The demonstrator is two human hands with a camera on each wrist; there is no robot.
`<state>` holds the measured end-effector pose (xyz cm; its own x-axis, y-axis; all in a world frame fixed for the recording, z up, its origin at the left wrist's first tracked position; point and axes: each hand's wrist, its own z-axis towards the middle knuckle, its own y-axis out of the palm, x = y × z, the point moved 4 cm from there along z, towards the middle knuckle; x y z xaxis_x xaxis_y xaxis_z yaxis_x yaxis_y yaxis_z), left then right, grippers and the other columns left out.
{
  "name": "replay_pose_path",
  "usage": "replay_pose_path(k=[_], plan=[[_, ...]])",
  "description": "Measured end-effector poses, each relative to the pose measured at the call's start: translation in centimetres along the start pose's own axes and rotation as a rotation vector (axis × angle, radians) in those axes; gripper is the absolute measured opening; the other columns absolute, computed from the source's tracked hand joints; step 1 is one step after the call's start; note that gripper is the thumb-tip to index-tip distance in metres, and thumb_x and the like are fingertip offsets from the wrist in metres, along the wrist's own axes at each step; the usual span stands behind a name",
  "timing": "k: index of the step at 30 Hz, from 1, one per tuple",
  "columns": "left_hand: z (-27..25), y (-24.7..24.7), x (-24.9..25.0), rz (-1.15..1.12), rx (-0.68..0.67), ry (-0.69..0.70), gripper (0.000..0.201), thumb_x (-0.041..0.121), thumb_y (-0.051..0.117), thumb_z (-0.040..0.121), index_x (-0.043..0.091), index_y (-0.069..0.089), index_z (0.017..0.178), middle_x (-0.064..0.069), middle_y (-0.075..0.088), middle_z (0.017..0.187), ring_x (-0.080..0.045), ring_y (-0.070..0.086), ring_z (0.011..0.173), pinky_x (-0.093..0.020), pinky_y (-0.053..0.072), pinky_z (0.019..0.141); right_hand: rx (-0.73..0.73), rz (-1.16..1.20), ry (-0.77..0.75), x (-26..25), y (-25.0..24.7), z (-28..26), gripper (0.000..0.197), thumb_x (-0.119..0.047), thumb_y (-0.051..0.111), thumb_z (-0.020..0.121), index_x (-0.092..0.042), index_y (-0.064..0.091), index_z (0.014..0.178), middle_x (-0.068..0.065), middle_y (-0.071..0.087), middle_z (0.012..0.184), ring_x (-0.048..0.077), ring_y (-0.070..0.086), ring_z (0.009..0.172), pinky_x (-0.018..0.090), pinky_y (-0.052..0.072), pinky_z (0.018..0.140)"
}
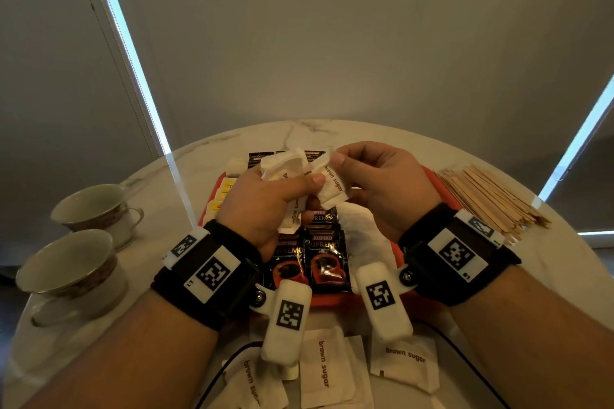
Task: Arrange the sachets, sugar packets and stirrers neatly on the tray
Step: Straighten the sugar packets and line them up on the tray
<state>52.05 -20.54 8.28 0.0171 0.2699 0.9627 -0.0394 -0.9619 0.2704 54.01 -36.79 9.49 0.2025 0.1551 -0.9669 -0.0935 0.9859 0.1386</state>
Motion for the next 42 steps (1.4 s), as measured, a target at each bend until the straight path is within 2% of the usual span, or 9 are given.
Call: replay_pose_path(k=[3,6,10,13,18,22,27,33,42], plan=[[0.1,0.0,-0.1,0.033,-0.007,0.006,0.02,0.004,0.077,0.087,0.002,0.07,0.106,-0.011,0.077,0.082,-0.019,0.069,0.062,-0.026,0.055,0.049,0.035,-0.159,-0.09,0.0,-0.1,-0.1,0.007,-0.012,0.068,0.095,-0.007,0.073,0.095,0.016,0.075,0.085,0.027,0.071,0.075,0.045,0.063,0.072],[0.3,-0.2,-0.2,0.004,0.002,-0.002,0.023,0.003,0.076,0.088,0.001,0.07,0.11,-0.014,0.075,0.083,-0.019,0.067,0.062,-0.027,0.054,0.048,0.042,-0.278,-0.146,-0.3,0.3,-0.2,0.01,-0.02,0.067,0.097,-0.012,0.071,0.095,0.006,0.074,0.079,0.02,0.067,0.064,0.034,0.057,0.06],[0.7,-0.6,-0.4,-0.076,0.038,-0.02,0.031,0.008,0.077,0.087,-0.001,0.069,0.115,-0.015,0.073,0.085,-0.019,0.066,0.064,-0.026,0.051,0.048,0.004,-0.324,-0.037,-0.5,0.0,0.0,0.023,-0.034,0.077,0.088,-0.012,0.071,0.092,0.004,0.064,0.067,0.015,0.051,0.052,0.033,0.049,0.055],[0.9,-0.8,-0.5,-0.145,0.056,-0.058,0.026,0.01,0.076,0.089,-0.004,0.071,0.111,-0.014,0.072,0.08,-0.018,0.066,0.062,-0.024,0.051,0.047,-0.067,-0.292,0.09,-0.9,-0.2,0.0,0.015,-0.023,0.081,0.085,-0.011,0.073,0.087,0.0,0.067,0.071,0.01,0.057,0.061,0.028,0.052,0.06],[0.6,-0.3,-0.4,-0.304,0.017,-0.125,0.016,0.007,0.071,0.092,-0.001,0.072,0.105,-0.015,0.071,0.078,-0.018,0.065,0.058,-0.023,0.052,0.044,0.14,-0.053,0.073,-2.6,-1.3,0.0,0.007,-0.015,0.074,0.091,-0.009,0.07,0.093,0.002,0.069,0.078,0.015,0.066,0.073,0.03,0.058,0.064],[0.5,-0.1,-0.5,-0.326,-0.012,-0.1,0.031,0.013,0.075,0.088,-0.003,0.071,0.115,-0.017,0.074,0.09,-0.02,0.069,0.066,-0.026,0.055,0.051,-0.071,-0.054,0.154,-2.0,1.0,-1.7,0.022,-0.013,0.073,0.09,-0.003,0.069,0.109,0.012,0.077,0.094,0.025,0.075,0.085,0.037,0.062,0.074],[0.3,0.3,-0.8,-0.275,0.016,-0.065,0.021,0.011,0.076,0.091,0.002,0.071,0.11,-0.014,0.073,0.09,-0.018,0.071,0.07,-0.026,0.056,0.052,0.117,-0.025,0.14,-2.3,-0.1,-1.7,0.007,0.0,0.071,0.09,-0.006,0.066,0.09,0.006,0.07,0.073,0.016,0.068,0.065,0.029,0.06,0.061],[0.4,-0.1,-0.2,-0.235,0.024,-0.026,0.005,0.011,0.07,0.096,0.006,0.07,0.097,-0.009,0.074,0.084,-0.017,0.07,0.068,-0.026,0.056,0.051,0.374,-0.362,0.41,0.5,-7.7,-0.7,0.011,-0.001,0.07,0.088,-0.009,0.068,0.081,0.009,0.062,0.071,0.019,0.055,0.06,0.032,0.049,0.058],[0.3,-0.2,-0.1,-0.234,0.019,-0.014,0.004,0.012,0.071,0.095,0.008,0.071,0.096,-0.008,0.075,0.083,-0.017,0.071,0.069,-0.026,0.056,0.053,0.386,-0.479,0.736,2.6,-11.1,-0.7,0.009,0.003,0.068,0.09,-0.001,0.064,0.097,0.006,0.057,0.063,0.014,0.051,0.056,0.025,0.043,0.054]])
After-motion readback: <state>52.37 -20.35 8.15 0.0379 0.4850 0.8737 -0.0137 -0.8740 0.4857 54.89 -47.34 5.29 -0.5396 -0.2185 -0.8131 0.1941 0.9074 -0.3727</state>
